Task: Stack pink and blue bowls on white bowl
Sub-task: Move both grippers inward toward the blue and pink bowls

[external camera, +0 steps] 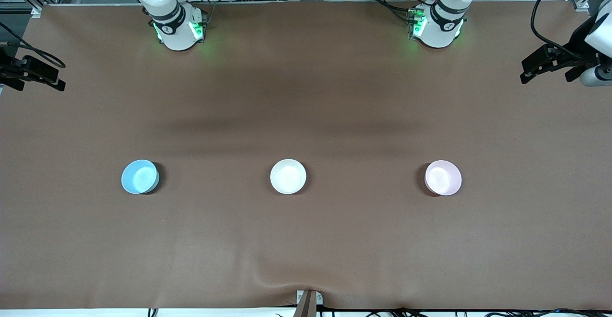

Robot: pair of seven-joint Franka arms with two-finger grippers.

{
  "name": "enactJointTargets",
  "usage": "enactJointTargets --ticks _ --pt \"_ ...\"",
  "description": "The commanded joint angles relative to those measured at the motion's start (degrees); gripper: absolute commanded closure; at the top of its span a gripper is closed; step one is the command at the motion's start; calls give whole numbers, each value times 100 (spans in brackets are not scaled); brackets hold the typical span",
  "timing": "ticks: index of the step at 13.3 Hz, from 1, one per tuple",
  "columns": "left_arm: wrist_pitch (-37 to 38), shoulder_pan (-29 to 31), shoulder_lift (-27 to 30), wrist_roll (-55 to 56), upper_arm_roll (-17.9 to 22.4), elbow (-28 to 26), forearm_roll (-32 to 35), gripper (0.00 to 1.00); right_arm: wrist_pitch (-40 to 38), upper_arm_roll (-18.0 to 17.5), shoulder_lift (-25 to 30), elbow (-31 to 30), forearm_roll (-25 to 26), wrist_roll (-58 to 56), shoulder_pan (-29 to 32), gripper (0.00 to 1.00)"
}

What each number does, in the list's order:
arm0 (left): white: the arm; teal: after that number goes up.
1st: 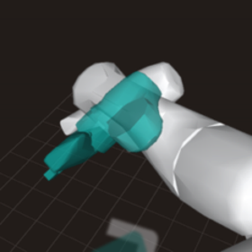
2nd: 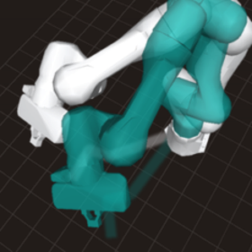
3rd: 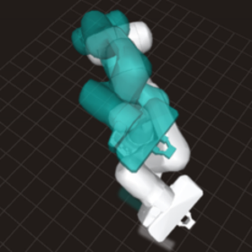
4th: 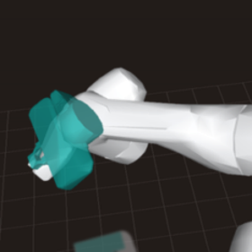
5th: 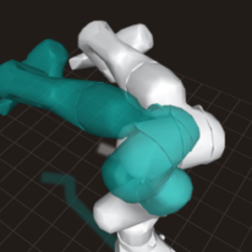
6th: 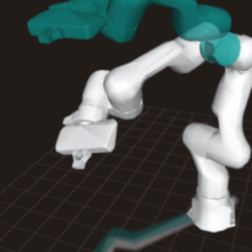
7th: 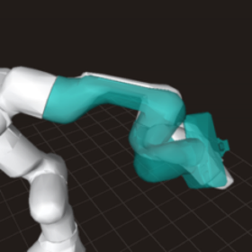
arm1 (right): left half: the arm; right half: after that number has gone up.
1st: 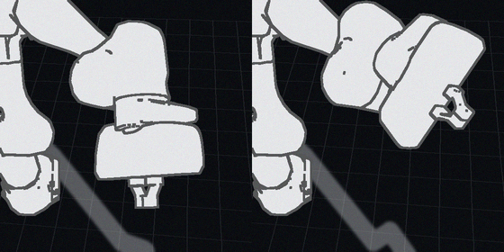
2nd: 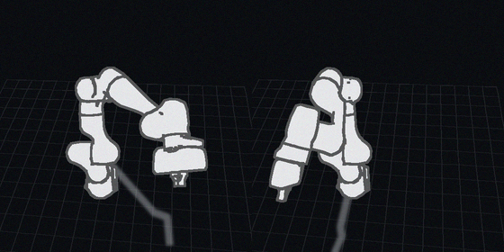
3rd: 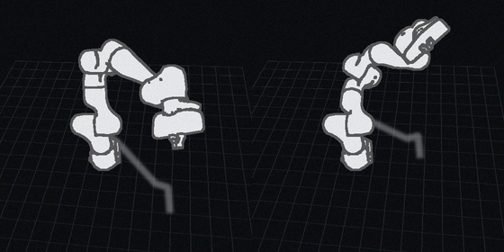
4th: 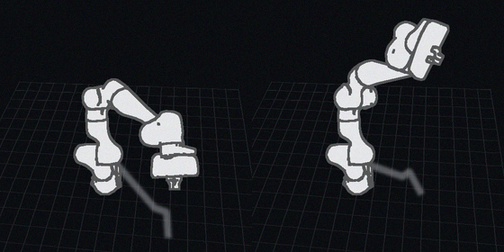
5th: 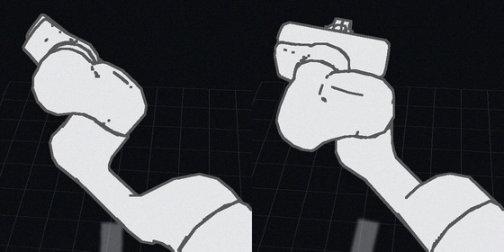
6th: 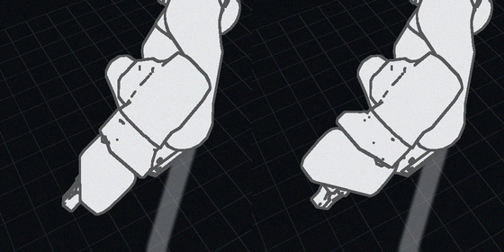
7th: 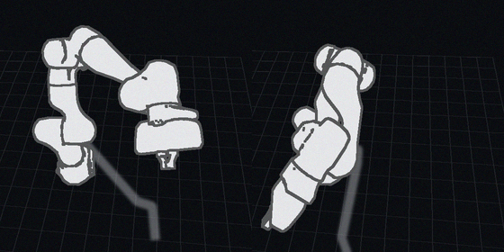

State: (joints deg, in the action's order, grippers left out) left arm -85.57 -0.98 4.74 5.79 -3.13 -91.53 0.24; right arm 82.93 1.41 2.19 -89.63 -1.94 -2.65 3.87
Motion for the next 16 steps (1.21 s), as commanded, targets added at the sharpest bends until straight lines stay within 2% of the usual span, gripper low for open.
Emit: enactJointTargets --ticks 1,9,16 --pt "111 -33 -113 -122 -30 118 55 0 -84 -70 1 60 89 71 70 0" --pt "111 -25 -193 -130 -39 -5 -7 0 -84 -61 -26 42 89 71 79 0" --pt "-284 -51 -280 -122 -144 -49 55 0 -49 -62 -157 16 89 71 88 0"
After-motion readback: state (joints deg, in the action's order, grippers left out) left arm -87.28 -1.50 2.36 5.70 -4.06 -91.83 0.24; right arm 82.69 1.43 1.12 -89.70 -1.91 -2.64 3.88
